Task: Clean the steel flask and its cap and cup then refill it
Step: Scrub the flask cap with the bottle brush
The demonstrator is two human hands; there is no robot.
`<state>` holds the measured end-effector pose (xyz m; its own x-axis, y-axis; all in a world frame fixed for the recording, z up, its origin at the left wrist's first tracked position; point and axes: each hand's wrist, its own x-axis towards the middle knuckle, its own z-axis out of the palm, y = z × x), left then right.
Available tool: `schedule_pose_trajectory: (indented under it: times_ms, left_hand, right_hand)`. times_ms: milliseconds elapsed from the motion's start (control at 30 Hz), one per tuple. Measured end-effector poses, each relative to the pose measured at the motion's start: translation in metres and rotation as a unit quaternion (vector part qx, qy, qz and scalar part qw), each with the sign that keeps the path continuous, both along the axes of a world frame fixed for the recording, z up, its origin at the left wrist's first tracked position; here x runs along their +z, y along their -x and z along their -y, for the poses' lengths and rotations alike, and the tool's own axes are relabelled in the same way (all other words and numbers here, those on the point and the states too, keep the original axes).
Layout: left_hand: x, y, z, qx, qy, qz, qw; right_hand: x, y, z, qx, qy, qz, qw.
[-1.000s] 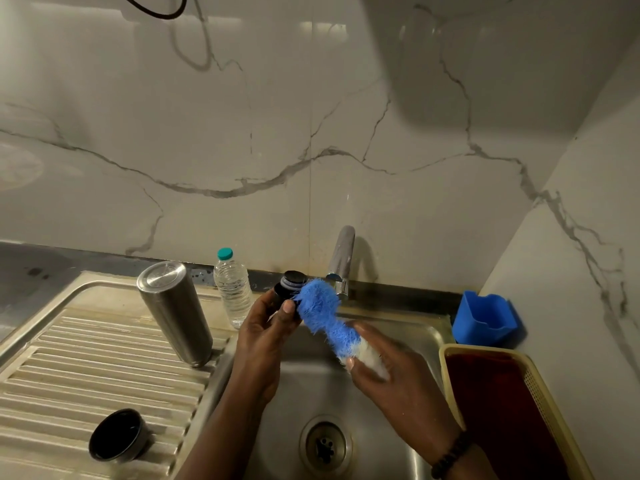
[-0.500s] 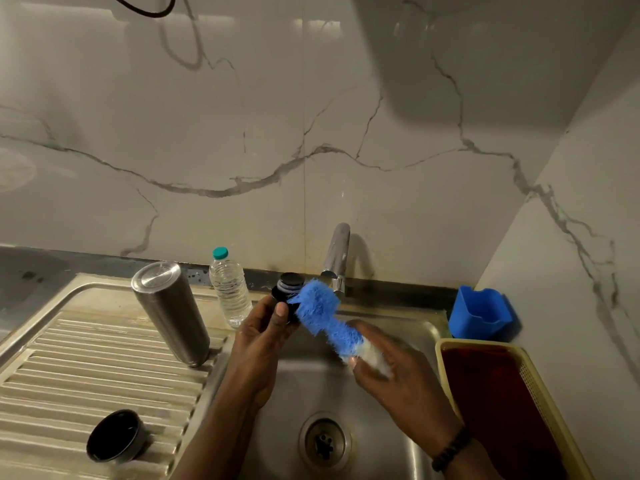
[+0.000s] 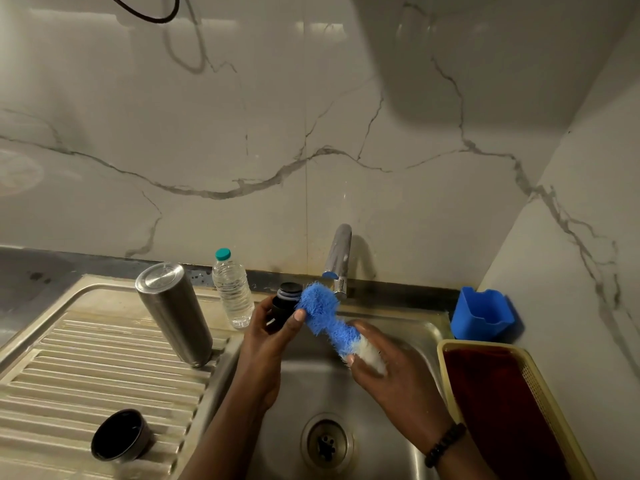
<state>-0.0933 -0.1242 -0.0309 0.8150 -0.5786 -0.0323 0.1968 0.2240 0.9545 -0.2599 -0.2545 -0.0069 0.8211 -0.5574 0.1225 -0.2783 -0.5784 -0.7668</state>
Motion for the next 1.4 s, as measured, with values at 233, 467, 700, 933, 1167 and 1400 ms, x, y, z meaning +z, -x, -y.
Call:
schedule_pose_trajectory:
  times_ms: [233,467,700,933,1167,1400]
  left_hand:
    - [0.004,0.003,-0.003,-0.022,-0.010,0.033,0.999]
    - [0.008,0.002,-0.007,-0.044,0.041,-0.003,0.998]
    - [0.019,-0.017,-0.030,-0.204,-0.020,0.078,0.976]
    - [0.028,-0.034,-0.033,-0.287,-0.231,0.301,0.879]
    - [0.009,-0.016,-0.011,-0.103,-0.329,0.451,0.824]
    - [-0.004,-0.007,-0.005,0.057,-0.298,0.417,0.857]
  right_hand:
    - [0.002,-0.002,0.003,-0.012,-0.013,0.018,1.000]
    - [0.010,0.000,0.008,0.009,-0.019,0.018,1.000]
    - [0.026,0.007,0.027,0.066,-0.147,-0.023,0.987]
    - [0.040,0.011,0.049,0.132,-0.133,-0.097,0.977]
    - [0.038,-0.002,0.047,0.089,0.111,-0.107,0.984]
    - [0.035,-0.005,0.017,0.086,0.221,-0.068,0.969]
